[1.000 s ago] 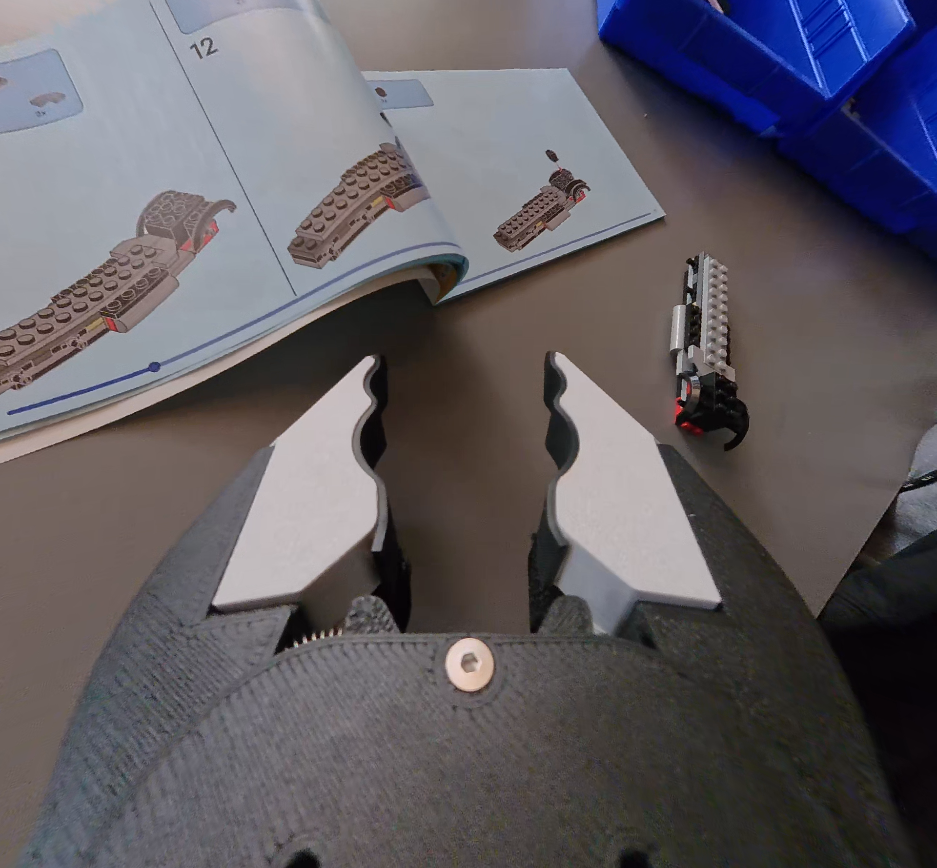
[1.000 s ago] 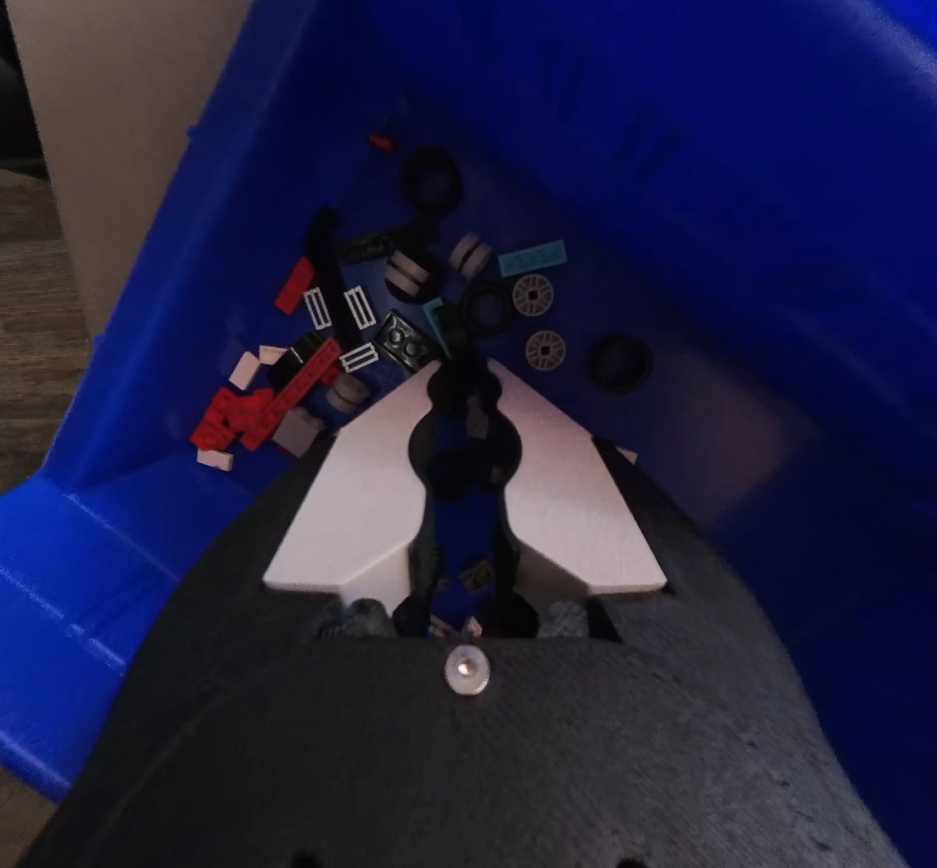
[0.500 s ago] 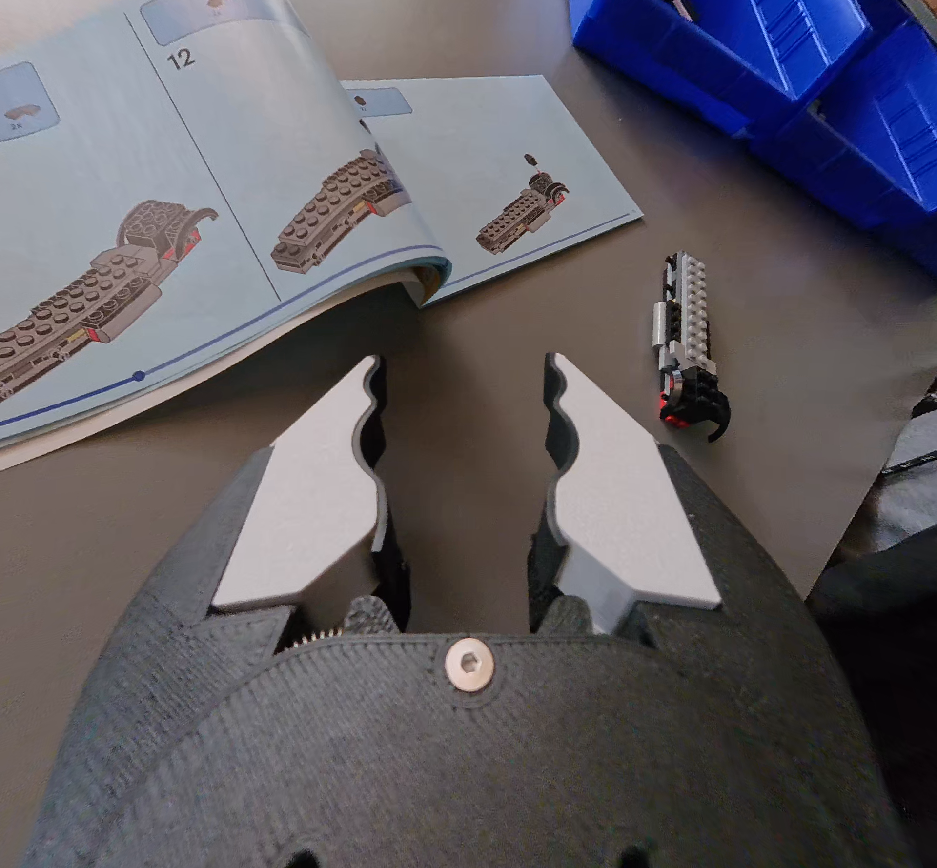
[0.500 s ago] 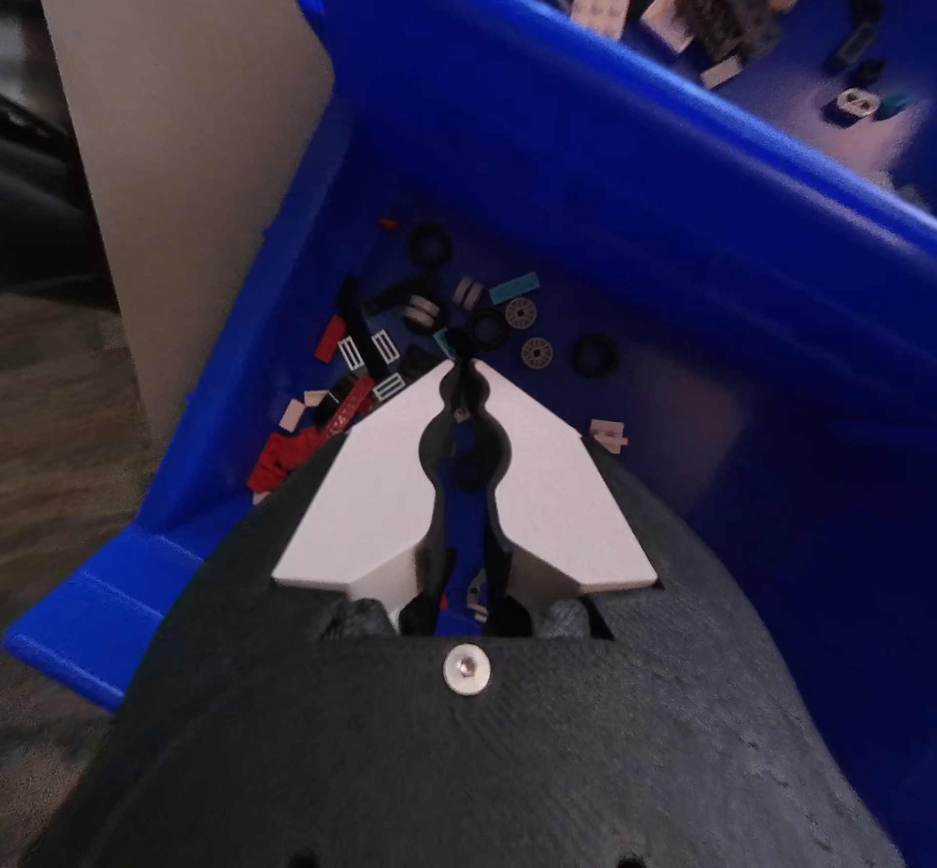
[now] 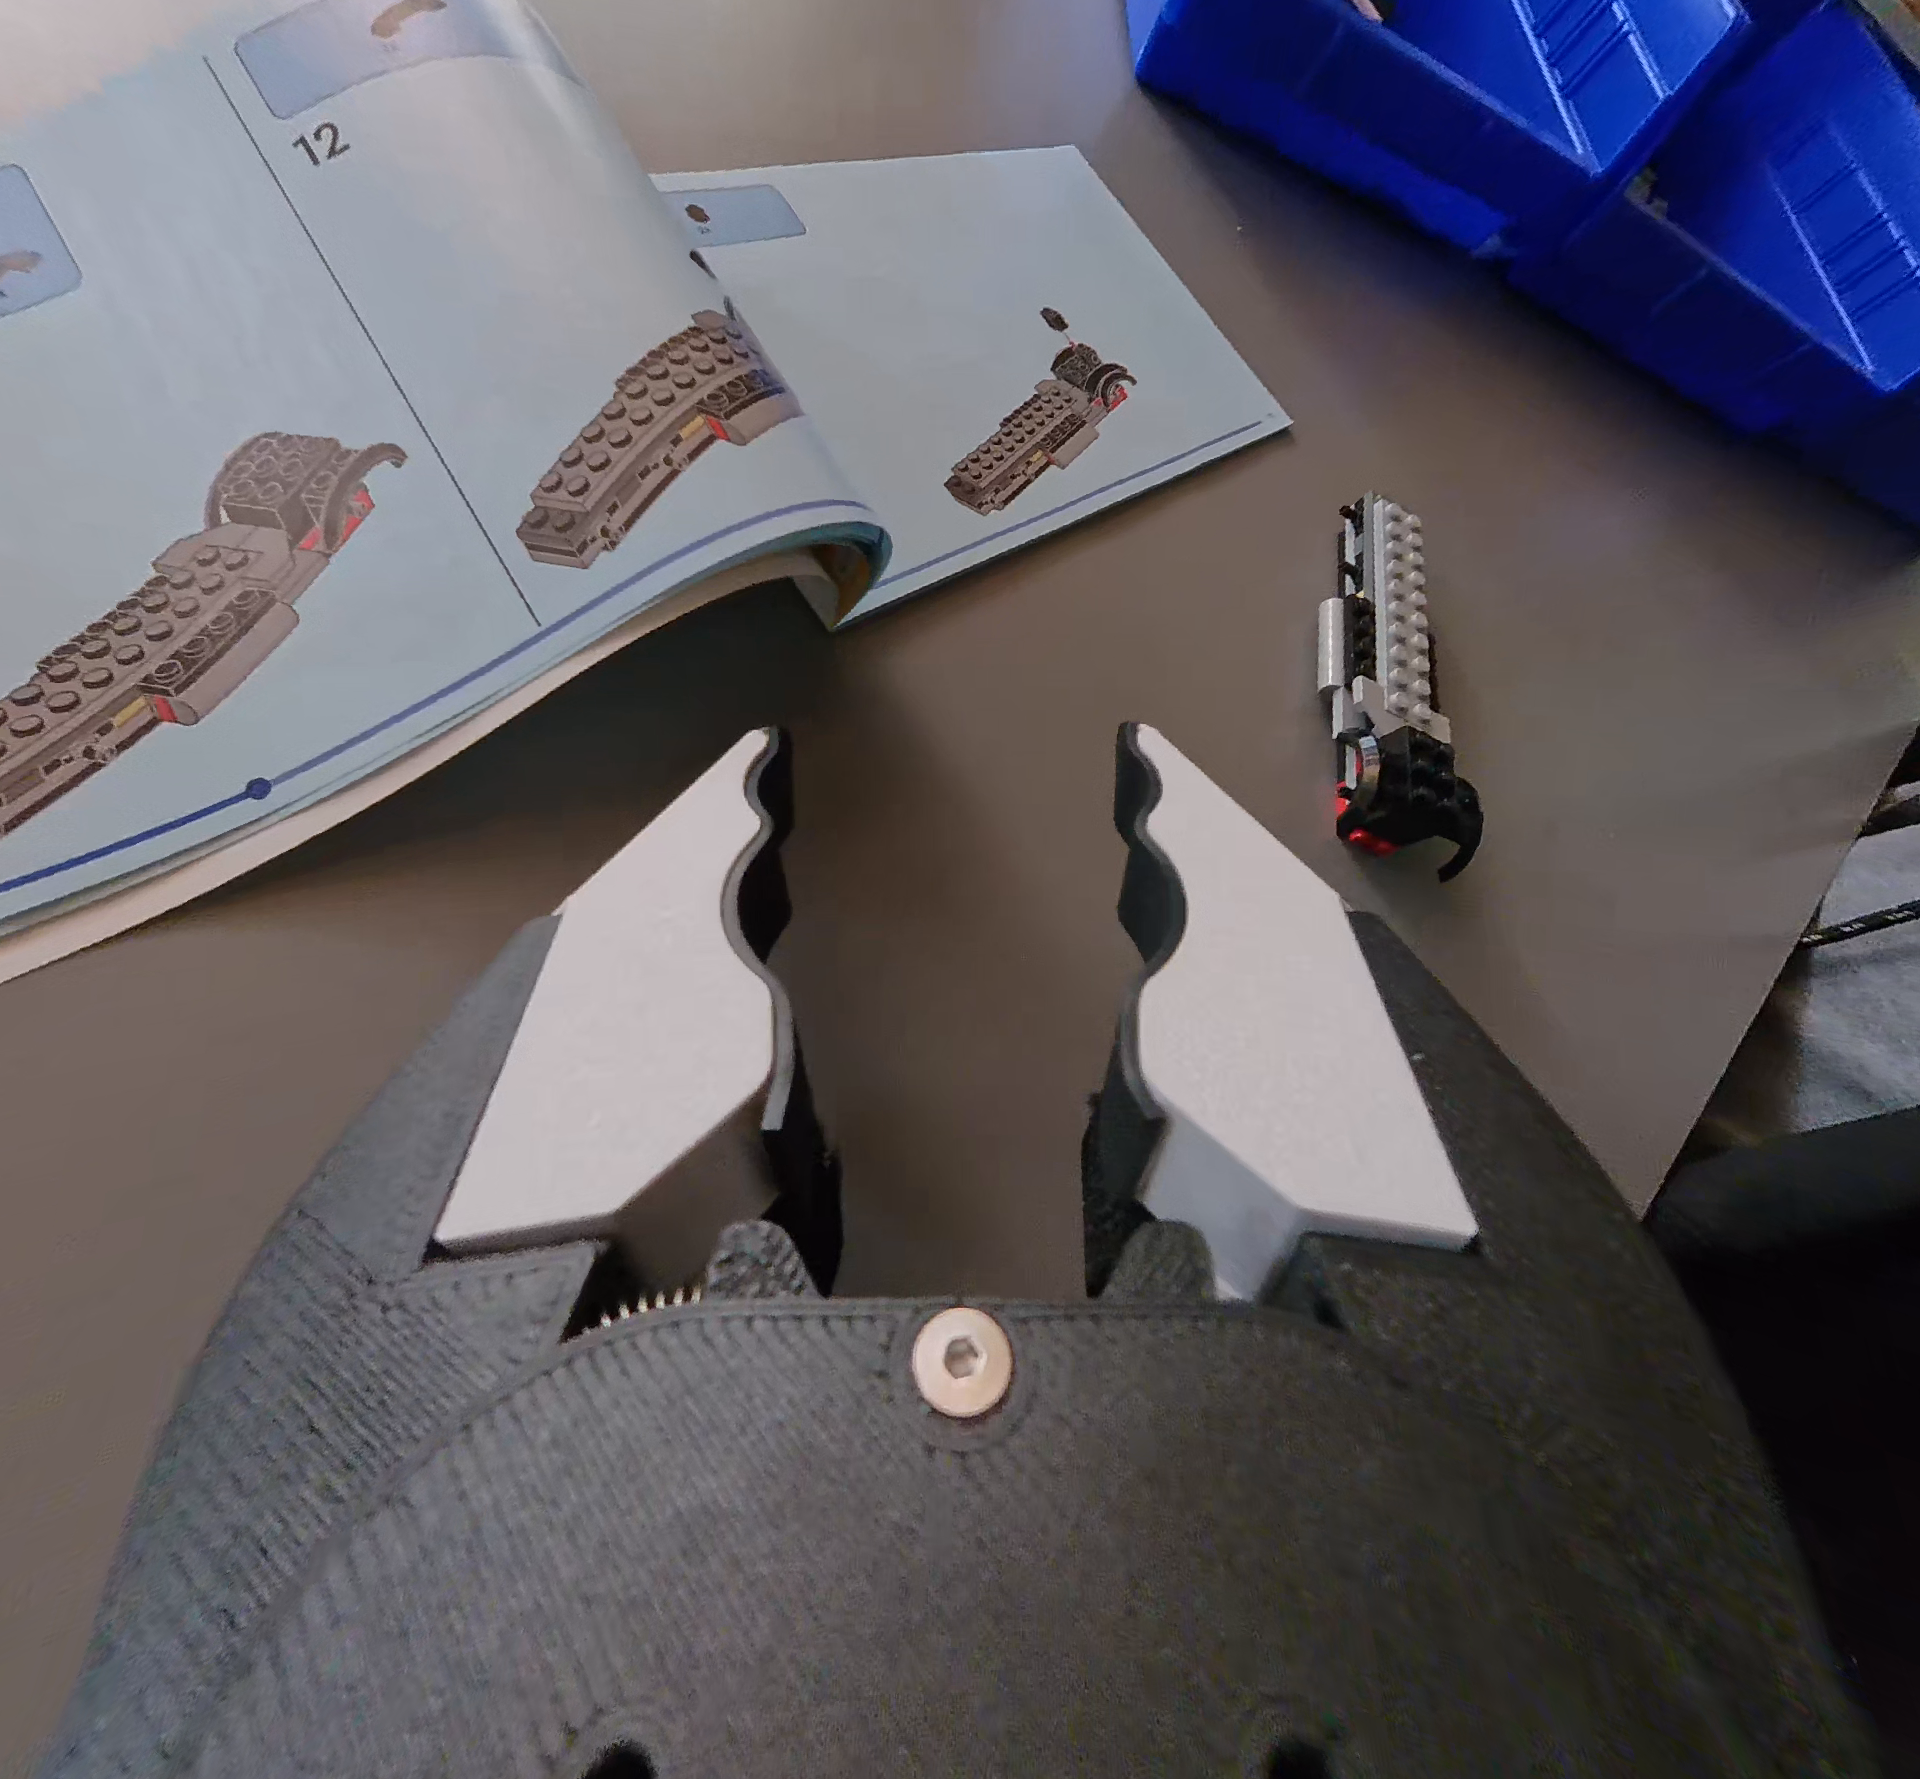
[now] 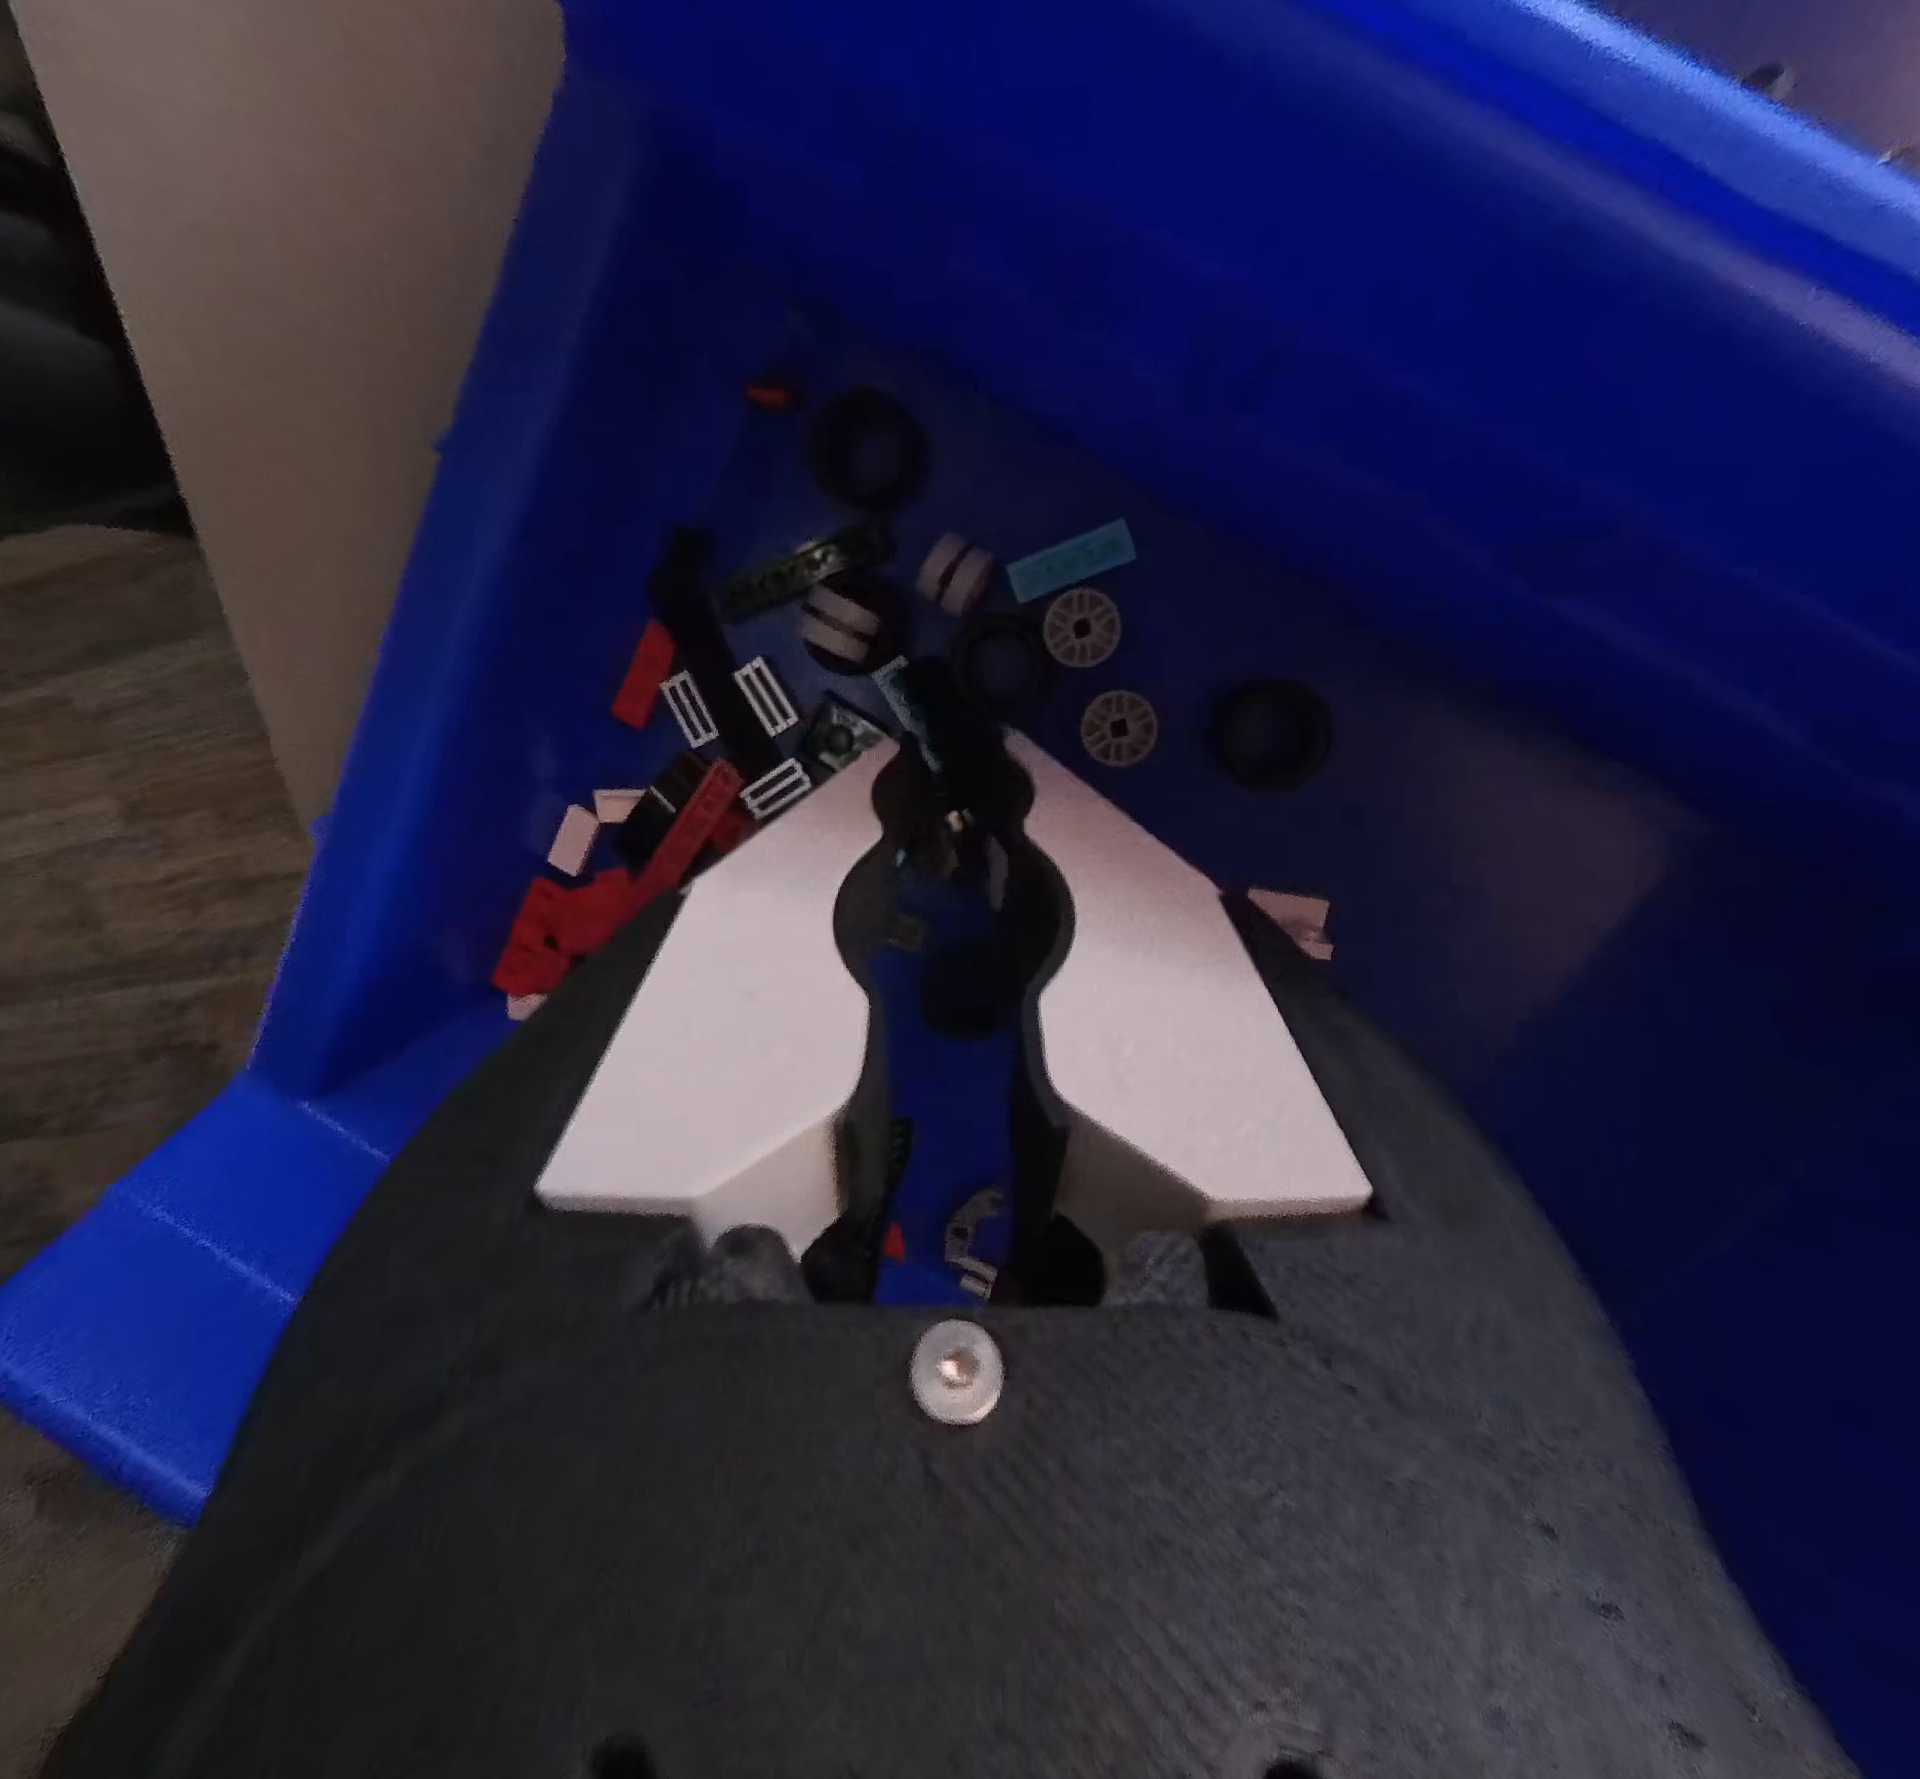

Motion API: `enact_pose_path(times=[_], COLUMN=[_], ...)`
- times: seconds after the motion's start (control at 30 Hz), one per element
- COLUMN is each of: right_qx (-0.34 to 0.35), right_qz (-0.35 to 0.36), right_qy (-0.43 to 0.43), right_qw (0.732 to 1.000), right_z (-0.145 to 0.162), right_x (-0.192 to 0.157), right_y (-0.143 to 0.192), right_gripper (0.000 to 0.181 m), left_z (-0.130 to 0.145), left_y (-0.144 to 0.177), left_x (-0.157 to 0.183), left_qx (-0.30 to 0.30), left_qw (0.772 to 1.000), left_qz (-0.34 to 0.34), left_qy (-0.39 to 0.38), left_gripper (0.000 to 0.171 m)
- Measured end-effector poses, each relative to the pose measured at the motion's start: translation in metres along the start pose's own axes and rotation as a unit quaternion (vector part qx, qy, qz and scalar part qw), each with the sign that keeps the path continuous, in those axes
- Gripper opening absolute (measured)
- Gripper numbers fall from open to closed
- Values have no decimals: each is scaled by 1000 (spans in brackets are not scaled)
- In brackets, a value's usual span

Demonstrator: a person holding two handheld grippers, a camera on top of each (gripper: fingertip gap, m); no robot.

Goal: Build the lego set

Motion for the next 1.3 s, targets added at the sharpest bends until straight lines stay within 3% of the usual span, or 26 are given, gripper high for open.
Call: enact_pose_path(times=[0.6,0.8,1.1,1.3], right_qx=[11,33,14,5], right_qz=[-42,-28,-23,-23], right_qy=[-8,-4,0,-3], right_qw=[999,999,1000,1000], right_z=[7,2,7,10], right_x=[6,1,3,9], right_y=[-5,4,-3,-7], right_gripper=[4,5,17,15], left_z=[0,0,0,0], left_y=[-2,-3,-2,-2], left_x=[-5,-6,-5,-5], left_qx=[-7,-7,-7,-7], left_qw=[1000,1000,1000,1000], left_qz=[-15,-14,-12,-14], left_qy=[19,21,17,15], left_gripper=[61,61,61,61])
Point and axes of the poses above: each gripper's, where its closed fingertips meet, y back along the fingers, z out of its underside, x = y × z across the jaws, the point moved 8 cm from there along y, back along the fingers, and after that the axes turned 14 degrees about x, right-handed, at the moved point
